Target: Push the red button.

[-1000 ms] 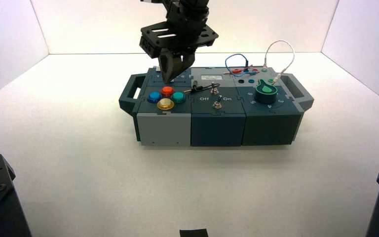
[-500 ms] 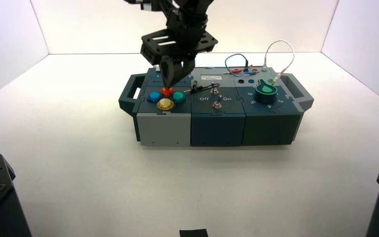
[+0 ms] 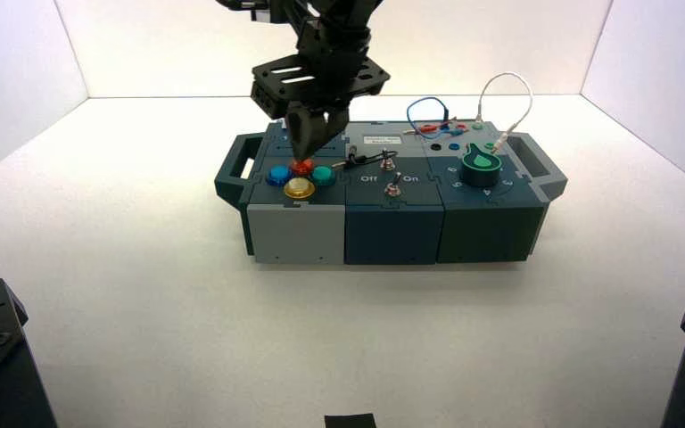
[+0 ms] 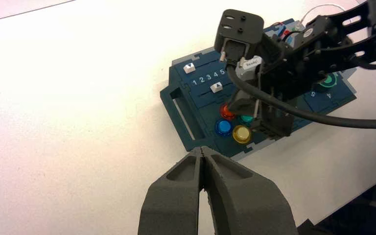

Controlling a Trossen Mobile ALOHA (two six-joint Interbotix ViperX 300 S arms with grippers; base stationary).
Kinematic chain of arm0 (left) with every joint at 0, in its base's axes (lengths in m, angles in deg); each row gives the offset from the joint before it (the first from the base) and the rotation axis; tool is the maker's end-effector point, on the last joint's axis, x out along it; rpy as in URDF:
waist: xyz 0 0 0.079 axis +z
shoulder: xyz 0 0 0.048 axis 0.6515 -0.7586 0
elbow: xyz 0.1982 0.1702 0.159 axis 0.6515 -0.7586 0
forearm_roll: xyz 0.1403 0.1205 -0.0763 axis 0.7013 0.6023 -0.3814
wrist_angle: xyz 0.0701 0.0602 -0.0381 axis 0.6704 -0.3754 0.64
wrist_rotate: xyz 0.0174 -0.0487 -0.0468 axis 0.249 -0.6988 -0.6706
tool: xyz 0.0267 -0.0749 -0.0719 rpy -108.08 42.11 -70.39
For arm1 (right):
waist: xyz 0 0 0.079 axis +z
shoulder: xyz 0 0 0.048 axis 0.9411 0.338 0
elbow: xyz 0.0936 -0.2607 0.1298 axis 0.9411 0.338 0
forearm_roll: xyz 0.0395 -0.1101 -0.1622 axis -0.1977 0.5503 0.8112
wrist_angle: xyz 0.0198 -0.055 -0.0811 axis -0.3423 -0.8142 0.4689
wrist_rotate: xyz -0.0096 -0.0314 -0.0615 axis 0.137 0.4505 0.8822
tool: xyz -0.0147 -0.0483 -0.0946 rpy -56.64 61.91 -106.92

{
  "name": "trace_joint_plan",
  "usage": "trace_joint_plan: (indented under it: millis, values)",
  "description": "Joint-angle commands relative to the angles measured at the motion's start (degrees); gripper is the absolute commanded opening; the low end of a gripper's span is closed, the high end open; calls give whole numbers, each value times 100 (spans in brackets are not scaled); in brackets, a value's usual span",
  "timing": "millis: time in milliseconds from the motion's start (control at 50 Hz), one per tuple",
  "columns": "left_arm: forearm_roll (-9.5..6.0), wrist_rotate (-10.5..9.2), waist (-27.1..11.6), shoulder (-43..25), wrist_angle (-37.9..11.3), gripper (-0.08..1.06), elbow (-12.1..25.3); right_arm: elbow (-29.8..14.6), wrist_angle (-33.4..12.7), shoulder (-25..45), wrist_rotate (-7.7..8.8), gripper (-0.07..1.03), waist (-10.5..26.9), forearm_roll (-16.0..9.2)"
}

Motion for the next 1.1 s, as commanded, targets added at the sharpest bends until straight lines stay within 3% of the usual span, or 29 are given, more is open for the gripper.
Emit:
trace_joint_plan:
  millis: [20, 260, 400, 580, 880, 1100]
  values:
    - [18, 26, -18, -18, 9, -3, 246, -167, -149, -615, 0, -2, -79, 70]
    - [26, 35, -26, -9, 9, -3, 264, -53, -299, -1775, 0, -2, -510, 114]
    - [44, 35, -26, -18, 35, -3, 211, 193, -272, -2232, -9, -2, -571, 123]
    - [70, 53, -26, -53, 123, -3, 26, 853, -18, -2874, -26, -2, -571, 114]
    - [88, 88, -18, -44, 343, -3, -114, 2083, 976, -4562, -141, -2, -615, 53]
    - [105, 97, -26, -44, 606, -3, 9, 2654, 1011, -5256, -193, -2, -1055, -229]
